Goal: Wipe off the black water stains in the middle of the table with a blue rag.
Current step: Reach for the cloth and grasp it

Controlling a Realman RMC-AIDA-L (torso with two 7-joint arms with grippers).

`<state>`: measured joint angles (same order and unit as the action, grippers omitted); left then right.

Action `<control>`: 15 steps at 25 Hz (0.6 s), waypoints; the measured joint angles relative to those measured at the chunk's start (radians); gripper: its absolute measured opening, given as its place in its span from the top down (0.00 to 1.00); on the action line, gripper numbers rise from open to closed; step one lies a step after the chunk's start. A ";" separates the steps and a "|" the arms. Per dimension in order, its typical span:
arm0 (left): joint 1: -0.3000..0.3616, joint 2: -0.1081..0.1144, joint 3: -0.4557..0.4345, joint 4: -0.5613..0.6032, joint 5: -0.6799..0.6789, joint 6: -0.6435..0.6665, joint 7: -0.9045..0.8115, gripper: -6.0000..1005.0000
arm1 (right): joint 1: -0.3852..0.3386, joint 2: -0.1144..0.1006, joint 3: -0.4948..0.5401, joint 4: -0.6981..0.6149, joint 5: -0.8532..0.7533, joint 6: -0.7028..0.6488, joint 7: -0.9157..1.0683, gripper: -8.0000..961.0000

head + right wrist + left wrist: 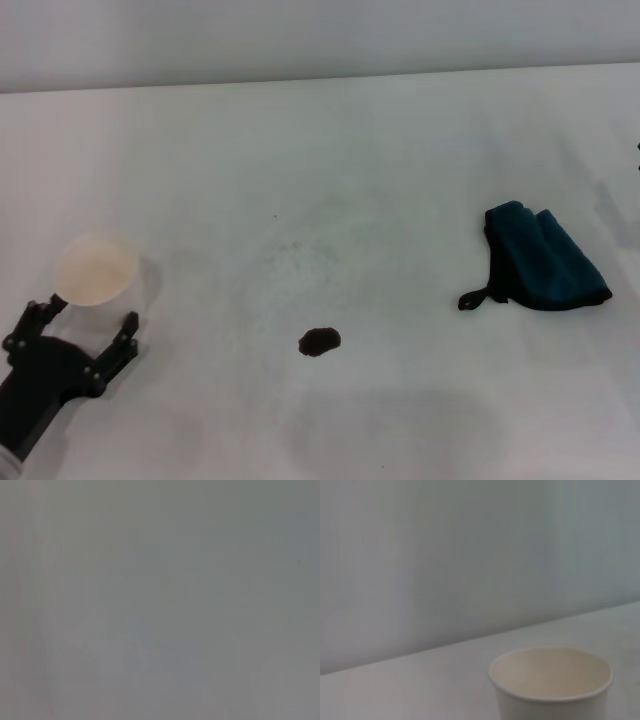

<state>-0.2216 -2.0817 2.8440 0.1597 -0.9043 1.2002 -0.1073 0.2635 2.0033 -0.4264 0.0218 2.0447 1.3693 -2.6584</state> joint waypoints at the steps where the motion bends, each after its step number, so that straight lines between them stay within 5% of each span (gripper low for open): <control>1: 0.007 0.001 0.000 -0.003 -0.004 0.012 -0.001 0.12 | 0.000 0.000 0.000 -0.004 0.000 0.000 0.000 0.16; 7: 0.054 0.004 -0.001 -0.015 -0.059 0.077 -0.008 0.12 | 0.003 0.000 -0.001 -0.021 -0.001 0.016 0.029 0.17; 15: 0.094 0.005 -0.002 -0.033 -0.094 0.141 -0.008 0.12 | -0.024 -0.002 -0.005 -0.169 -0.011 -0.024 0.344 0.17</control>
<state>-0.1278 -2.0772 2.8424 0.1271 -0.9984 1.3413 -0.1157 0.2397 2.0016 -0.4316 -0.1467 2.0342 1.3452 -2.3147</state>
